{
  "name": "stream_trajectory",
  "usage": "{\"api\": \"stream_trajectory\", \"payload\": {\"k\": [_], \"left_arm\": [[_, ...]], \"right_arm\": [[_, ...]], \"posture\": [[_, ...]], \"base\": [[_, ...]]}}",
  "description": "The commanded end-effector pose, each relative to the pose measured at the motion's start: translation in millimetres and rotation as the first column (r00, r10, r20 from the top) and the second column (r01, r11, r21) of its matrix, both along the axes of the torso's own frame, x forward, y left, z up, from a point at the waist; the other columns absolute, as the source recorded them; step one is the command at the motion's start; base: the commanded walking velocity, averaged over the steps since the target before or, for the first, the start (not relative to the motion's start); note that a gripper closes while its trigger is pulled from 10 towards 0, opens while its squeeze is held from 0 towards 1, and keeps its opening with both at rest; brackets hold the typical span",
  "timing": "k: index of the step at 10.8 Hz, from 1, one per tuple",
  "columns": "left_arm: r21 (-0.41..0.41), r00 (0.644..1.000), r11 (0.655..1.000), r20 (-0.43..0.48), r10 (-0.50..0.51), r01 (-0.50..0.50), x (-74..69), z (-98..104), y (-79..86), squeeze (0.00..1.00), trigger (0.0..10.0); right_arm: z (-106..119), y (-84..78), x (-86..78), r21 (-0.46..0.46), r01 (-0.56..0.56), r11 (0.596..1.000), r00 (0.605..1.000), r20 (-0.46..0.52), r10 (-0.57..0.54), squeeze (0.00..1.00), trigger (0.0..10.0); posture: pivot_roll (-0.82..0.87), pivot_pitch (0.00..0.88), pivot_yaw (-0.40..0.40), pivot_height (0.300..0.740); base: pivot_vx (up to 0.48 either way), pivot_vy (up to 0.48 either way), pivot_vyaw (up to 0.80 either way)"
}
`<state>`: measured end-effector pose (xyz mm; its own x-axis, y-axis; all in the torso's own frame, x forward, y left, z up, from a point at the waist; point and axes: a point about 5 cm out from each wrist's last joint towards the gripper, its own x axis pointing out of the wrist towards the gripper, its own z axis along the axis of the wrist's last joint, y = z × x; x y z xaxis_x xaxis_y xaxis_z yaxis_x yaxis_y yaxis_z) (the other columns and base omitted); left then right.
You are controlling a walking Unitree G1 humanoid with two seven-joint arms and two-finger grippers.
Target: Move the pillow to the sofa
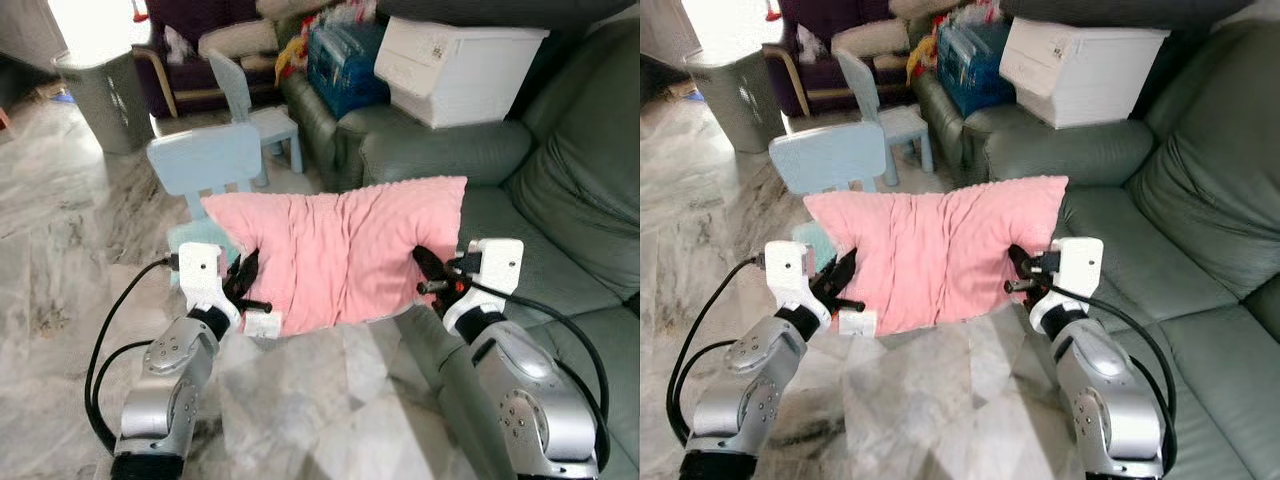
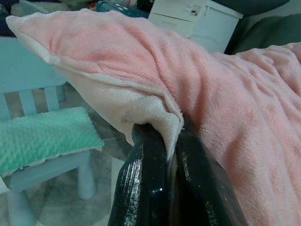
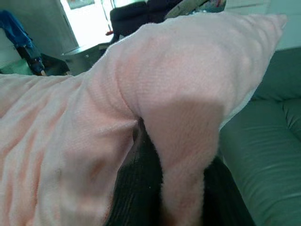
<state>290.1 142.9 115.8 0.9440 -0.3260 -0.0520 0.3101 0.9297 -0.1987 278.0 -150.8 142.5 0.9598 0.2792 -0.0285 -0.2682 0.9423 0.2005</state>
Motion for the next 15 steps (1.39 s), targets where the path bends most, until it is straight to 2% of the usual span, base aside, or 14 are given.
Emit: {"api": "stream_trajectory", "payload": {"k": [1,13,15], "left_arm": [[0.007,0.999,0.999,0.017,-0.038,0.038,1.1,3.6,-6.9,0.00,10.0],[0.002,1.000,1.000,0.005,-0.023,0.023,2.7,1.9,-8.3,0.00,10.0],[-0.016,1.000,1.000,0.003,-0.025,0.025,2.2,2.7,-8.3,0.00,10.0]], "right_arm": [[8.6,3.7,0.3,0.000,-0.016,1.000,0.999,0.038,0.016,0.00,10.0],[8.7,3.1,0.7,-0.003,-0.018,1.000,0.999,0.040,0.018,0.00,10.0],[9.7,3.3,0.2,0.002,-0.018,1.000,0.999,0.045,0.018,0.00,10.0]], "posture": [[-0.19,0.000,0.039,0.740],[-0.19,0.000,0.038,0.740],[-0.19,0.000,0.038,0.740]], "base": [[0.319,0.000,-0.80],[0.026,0.000,-0.80],[0.000,0.000,-0.34]]}}
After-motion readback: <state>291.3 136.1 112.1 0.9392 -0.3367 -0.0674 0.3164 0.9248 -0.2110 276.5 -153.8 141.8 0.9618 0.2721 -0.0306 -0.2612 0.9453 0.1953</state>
